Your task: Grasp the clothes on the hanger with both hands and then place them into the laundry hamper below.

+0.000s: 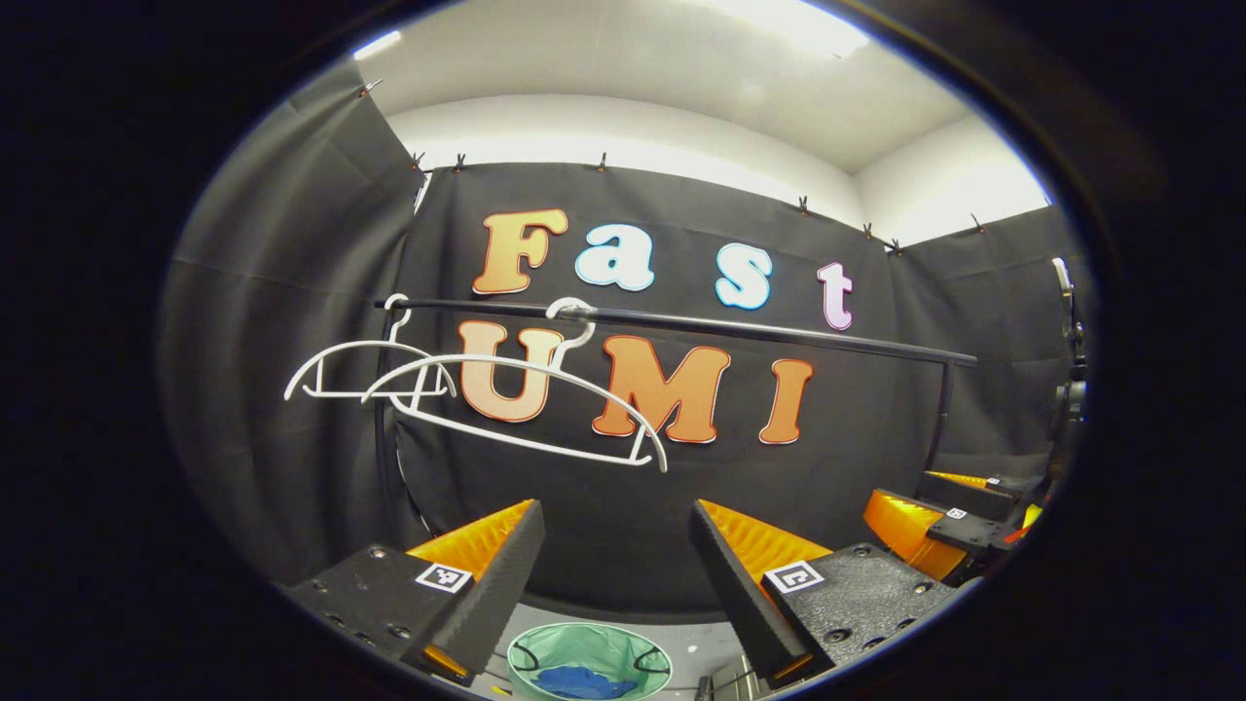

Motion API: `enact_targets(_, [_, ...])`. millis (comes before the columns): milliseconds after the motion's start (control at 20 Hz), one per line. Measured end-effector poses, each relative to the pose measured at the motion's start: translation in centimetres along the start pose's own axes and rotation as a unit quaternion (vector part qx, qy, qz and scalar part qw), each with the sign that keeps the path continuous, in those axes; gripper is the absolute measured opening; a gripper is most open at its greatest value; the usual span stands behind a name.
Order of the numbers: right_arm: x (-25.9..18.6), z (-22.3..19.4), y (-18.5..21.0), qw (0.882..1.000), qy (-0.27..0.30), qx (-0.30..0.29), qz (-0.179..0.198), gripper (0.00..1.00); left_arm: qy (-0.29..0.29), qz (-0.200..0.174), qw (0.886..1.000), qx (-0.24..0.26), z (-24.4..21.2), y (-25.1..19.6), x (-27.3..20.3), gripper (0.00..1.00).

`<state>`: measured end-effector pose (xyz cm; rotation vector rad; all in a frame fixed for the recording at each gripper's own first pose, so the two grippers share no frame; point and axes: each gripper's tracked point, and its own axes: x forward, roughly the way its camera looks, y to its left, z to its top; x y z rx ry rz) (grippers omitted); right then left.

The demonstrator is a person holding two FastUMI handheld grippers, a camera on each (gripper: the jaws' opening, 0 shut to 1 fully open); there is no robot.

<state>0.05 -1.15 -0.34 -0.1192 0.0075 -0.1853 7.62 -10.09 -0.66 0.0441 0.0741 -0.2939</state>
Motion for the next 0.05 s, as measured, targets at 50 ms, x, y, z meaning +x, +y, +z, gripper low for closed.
enact_targets(50, [0.07, 0.09, 0.04, 1.0, -0.004, -0.004, -0.009, 0.89, -0.001, -0.003, 1.0, -0.002, 0.18, 0.48, 0.1, 0.92])
